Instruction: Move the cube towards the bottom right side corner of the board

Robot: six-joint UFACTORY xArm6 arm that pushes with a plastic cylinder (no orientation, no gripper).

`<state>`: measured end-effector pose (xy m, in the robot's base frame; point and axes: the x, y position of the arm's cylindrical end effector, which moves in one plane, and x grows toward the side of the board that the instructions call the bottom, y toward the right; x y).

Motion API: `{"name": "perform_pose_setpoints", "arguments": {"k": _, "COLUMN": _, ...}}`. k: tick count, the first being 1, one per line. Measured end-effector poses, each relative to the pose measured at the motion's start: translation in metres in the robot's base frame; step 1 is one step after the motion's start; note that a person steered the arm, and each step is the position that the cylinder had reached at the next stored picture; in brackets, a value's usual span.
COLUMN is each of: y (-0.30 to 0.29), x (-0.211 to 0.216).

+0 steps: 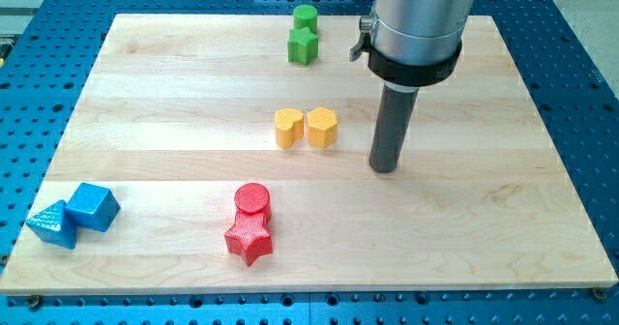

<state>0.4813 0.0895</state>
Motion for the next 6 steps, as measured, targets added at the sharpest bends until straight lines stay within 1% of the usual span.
{"name": "perform_pose_setpoints", "arguments": {"k": 1, "y": -0.048, "x": 0.009}}
{"name": "perform_pose_setpoints", "arguments": {"k": 2, "y": -0.121, "x": 0.015}}
{"name": "perform_pose_setpoints", "arguments": {"k": 3, "y": -0.178, "x": 0.014}}
{"name": "perform_pose_setpoints", "arguments": {"k": 4, "y": -0.248, "x": 0.014}}
{"name": "perform_pose_setpoints", "arguments": {"k": 5, "y": -0.343, "x": 0.015}}
{"name": "perform_pose_setpoints", "arguments": {"k": 6, "y": -0.394, "x": 0.039}}
